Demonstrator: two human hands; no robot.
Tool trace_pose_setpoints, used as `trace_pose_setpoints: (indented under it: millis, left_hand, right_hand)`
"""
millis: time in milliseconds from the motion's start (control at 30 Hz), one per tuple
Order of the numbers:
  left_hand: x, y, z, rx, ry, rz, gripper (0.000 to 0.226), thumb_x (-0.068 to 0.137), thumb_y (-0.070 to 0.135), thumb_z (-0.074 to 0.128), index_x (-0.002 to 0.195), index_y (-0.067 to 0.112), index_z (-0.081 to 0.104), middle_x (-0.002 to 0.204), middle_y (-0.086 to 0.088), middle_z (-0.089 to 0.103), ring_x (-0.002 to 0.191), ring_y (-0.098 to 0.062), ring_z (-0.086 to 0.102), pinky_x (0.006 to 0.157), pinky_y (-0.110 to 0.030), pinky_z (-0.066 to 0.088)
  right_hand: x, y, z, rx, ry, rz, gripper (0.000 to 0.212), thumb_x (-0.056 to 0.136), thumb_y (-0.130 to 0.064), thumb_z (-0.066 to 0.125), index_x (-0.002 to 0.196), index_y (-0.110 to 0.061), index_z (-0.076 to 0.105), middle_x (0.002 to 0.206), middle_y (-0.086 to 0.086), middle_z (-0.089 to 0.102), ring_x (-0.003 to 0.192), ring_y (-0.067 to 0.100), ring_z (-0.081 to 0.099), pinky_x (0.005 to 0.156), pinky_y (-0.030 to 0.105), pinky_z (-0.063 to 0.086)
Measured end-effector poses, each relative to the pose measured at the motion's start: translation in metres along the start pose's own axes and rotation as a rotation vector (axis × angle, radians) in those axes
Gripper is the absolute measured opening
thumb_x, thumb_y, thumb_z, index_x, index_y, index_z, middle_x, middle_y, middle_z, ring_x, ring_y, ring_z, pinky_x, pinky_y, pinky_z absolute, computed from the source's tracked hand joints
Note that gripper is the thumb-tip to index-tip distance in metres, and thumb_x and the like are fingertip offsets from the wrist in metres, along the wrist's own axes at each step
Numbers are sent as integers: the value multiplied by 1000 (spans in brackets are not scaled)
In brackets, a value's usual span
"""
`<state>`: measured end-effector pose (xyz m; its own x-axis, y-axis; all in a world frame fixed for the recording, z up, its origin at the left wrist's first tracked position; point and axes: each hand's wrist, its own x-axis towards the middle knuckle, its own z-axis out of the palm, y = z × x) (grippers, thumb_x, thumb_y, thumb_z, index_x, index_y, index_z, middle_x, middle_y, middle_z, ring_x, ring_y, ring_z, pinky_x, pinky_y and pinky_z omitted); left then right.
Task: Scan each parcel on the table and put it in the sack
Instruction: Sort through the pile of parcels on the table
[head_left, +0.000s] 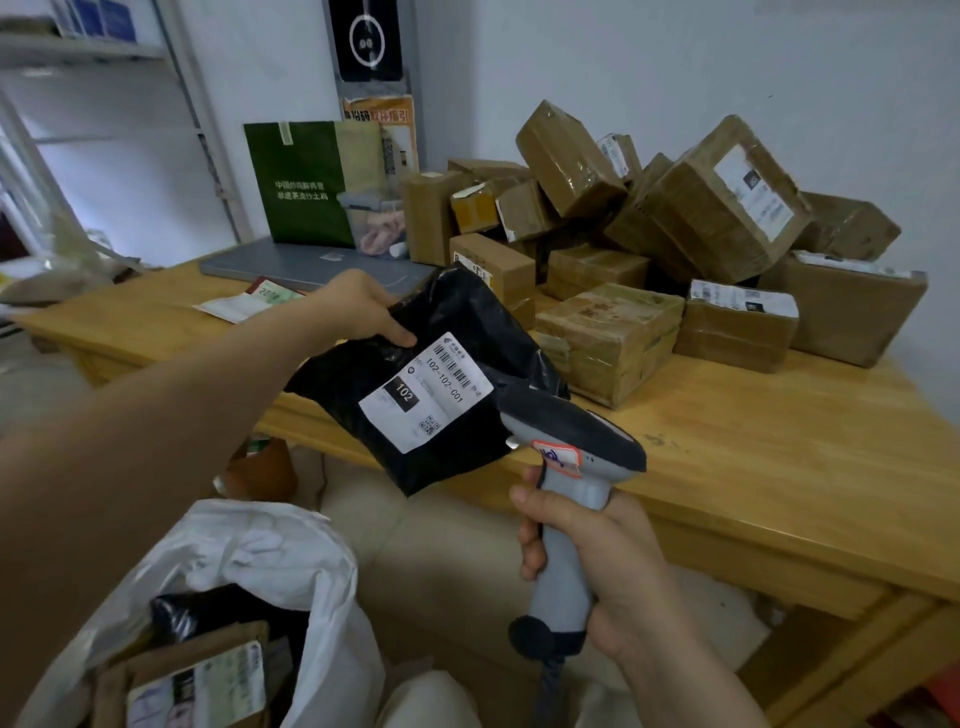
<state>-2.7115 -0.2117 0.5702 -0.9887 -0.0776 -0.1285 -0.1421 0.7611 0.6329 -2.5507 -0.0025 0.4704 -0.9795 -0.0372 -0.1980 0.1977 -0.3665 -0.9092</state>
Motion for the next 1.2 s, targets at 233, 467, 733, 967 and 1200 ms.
trace_pose_setpoints:
  millis: [233, 467, 733, 967, 1200]
  left_hand:
    - [-56, -14, -2, -365, 180, 9, 14, 80, 14, 75, 93, 19, 71, 87, -8, 73, 80, -22, 70, 70, -35, 54]
    - [-79, -28, 1, -495, 245, 47, 9, 84, 14, 72, 90, 19, 68, 83, -5, 72, 73, -17, 70, 59, -27, 54]
    - [-81, -34, 0, -505, 290, 48, 20, 83, 15, 73, 103, 17, 68, 90, -5, 72, 84, -22, 70, 81, -41, 57]
    - [-79, -40, -1, -517, 301, 51, 10, 83, 14, 73, 86, 21, 67, 85, -4, 71, 82, -22, 70, 77, -37, 57]
    - [-76, -46, -2, -520, 302, 44, 11, 83, 15, 73, 83, 22, 66, 85, -5, 72, 82, -23, 71, 78, -38, 57]
  right_hand:
    - [-17, 4, 21, 6, -32, -76, 15, 79, 0, 70, 70, -6, 59, 54, 10, 55, 40, 17, 46, 43, 26, 40]
    - [-30, 2, 33, 5, -57, -130, 17, 81, -2, 69, 69, -7, 58, 52, 8, 53, 40, 17, 44, 43, 26, 39]
    - [-36, 3, 36, 14, -71, -109, 17, 81, -3, 69, 69, -8, 58, 51, 6, 53, 39, 17, 45, 44, 27, 40]
    - [-35, 3, 40, 42, -76, -92, 19, 82, -4, 69, 68, -8, 57, 50, 5, 53, 38, 16, 44, 43, 25, 39]
    - [-35, 5, 44, 46, -79, -70, 19, 81, -7, 71, 68, -8, 57, 52, 5, 53, 39, 15, 45, 43, 25, 41]
